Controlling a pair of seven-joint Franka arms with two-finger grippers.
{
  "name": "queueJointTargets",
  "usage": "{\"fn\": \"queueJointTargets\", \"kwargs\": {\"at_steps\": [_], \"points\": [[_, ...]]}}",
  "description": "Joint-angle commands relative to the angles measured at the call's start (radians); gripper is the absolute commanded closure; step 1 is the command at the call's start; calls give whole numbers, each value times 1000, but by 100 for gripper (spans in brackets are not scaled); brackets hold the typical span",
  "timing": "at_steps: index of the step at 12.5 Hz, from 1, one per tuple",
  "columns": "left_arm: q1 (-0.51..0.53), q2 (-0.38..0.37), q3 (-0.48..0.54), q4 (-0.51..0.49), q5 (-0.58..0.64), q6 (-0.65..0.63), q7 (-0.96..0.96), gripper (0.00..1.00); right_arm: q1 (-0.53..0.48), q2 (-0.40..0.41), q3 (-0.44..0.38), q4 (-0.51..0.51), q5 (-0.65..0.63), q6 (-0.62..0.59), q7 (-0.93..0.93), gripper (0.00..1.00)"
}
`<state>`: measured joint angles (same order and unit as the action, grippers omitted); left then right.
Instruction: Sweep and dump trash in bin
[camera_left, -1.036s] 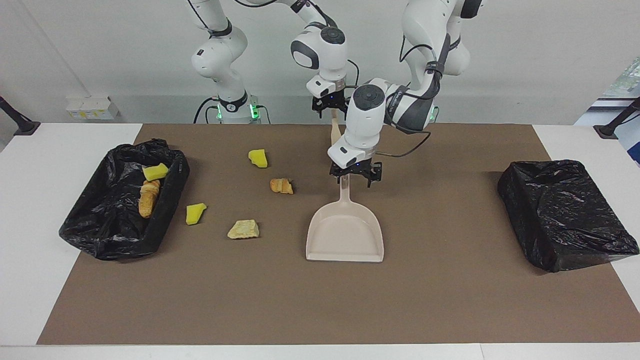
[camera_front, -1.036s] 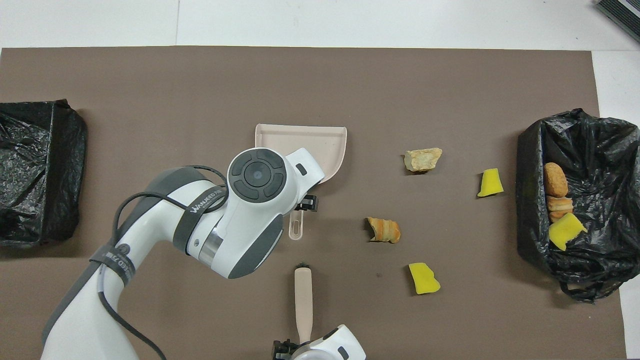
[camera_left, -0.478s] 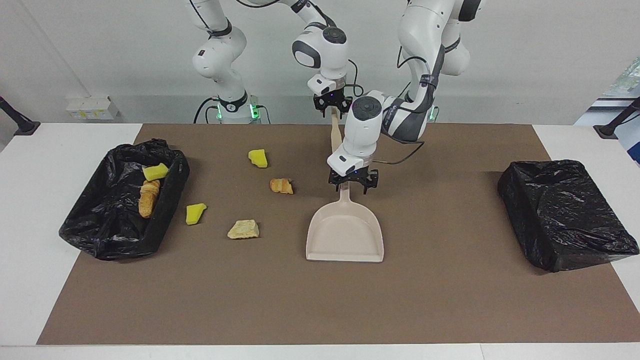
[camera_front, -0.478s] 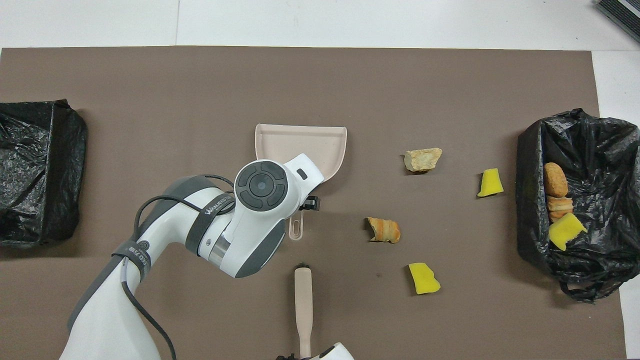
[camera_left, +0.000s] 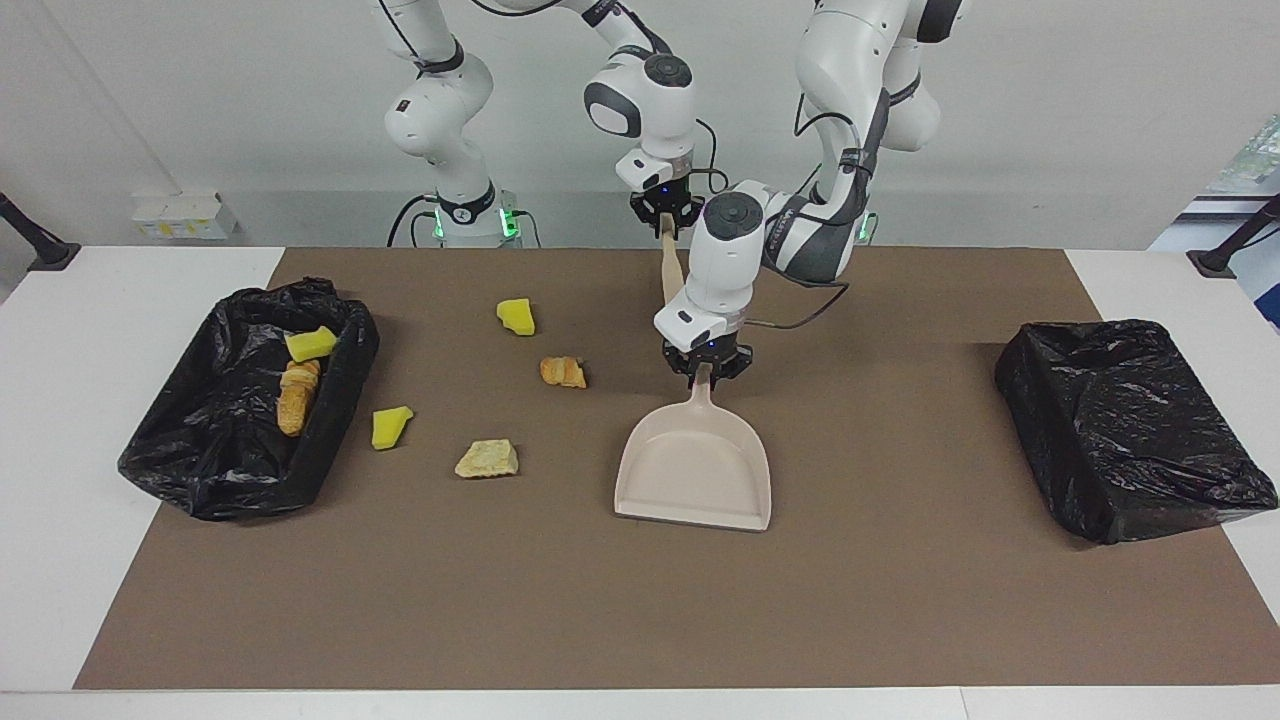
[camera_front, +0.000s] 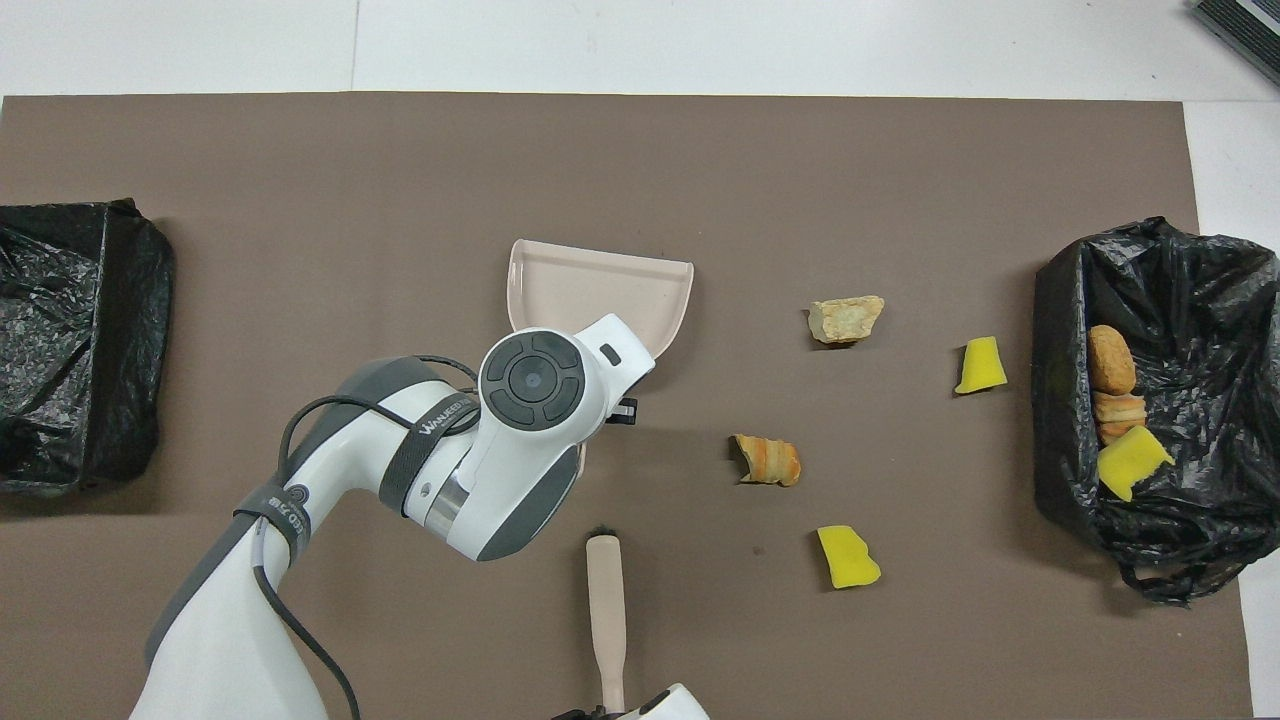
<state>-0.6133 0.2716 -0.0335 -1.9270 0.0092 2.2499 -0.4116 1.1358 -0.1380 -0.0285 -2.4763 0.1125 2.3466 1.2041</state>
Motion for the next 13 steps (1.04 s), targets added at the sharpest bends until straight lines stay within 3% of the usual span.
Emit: {"fn": "queueJointTargets", "kwargs": {"at_steps": [1,2,3,4,8,13], "points": [[30,-51,29,-3,12,-33,172,100,2,3,-2,-15,3,31,8,64],[52,-63,29,0,26,-59,251,100,2,3,-2,-13,1,30,-1,75],[58,-75,29,8,72,-110,310,100,4,9,-1,-4,1,22,-6,93],[67,-87,30,8,128,-151,383,100,2,18,-2,8,1,16,-8,100],[141,-149,29,-4,147,-279,803,100,-31,28,-11,74,-19,-78,-43,100],[152,-195,29,-81,159,-293,1080,100,-284,5,-13,213,-40,-309,-246,100]]}}
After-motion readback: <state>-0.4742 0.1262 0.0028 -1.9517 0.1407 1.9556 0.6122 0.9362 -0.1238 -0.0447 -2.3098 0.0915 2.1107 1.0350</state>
